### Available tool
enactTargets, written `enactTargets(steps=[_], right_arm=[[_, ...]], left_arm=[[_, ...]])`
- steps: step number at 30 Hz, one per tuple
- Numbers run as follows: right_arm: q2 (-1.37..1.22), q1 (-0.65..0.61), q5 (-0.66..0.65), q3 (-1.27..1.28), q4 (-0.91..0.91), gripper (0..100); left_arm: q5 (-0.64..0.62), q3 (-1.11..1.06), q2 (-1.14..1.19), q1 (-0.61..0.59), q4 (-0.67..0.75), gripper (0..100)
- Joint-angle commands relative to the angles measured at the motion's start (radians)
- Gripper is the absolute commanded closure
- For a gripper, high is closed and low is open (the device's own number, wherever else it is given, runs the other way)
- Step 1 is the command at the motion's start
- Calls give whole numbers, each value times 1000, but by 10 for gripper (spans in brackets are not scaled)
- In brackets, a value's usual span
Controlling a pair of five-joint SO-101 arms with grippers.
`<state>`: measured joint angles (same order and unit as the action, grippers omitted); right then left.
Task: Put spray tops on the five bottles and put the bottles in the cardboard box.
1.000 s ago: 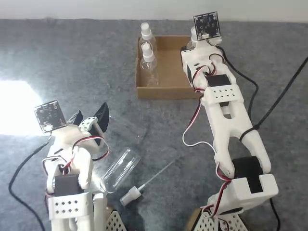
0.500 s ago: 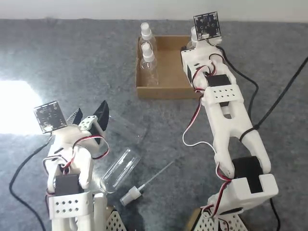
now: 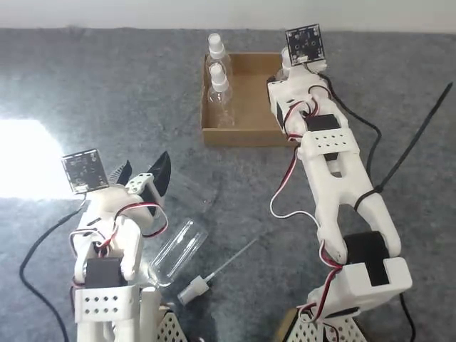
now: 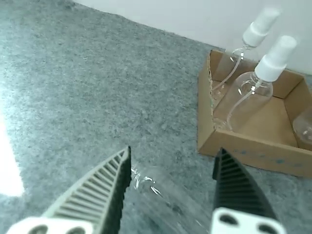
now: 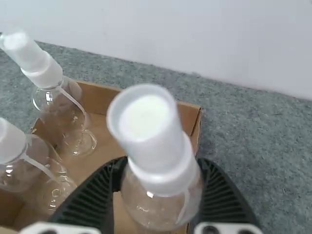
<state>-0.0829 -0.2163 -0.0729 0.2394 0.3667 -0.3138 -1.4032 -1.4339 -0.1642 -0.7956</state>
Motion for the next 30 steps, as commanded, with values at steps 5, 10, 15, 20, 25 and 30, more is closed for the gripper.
enactTargets(steps=[5, 10, 15, 20, 25, 30], right_arm=[[-15, 19, 8, -25, -105, 913], [-85, 18, 3, -25, -151, 913], [-114, 21, 3, -20, -154, 913], [-154, 21, 2, -25, -159, 913], [-162, 36, 0, -20, -219, 913], [-163, 61, 0, -20, -278, 913]], left_arm=[[17, 7, -15, 5, 25, 742], [17, 7, -15, 3, 23, 742], [17, 7, -15, 0, 23, 742], [17, 5, -15, 0, 23, 742], [17, 5, -15, 0, 23, 742], [17, 5, -15, -2, 21, 742]])
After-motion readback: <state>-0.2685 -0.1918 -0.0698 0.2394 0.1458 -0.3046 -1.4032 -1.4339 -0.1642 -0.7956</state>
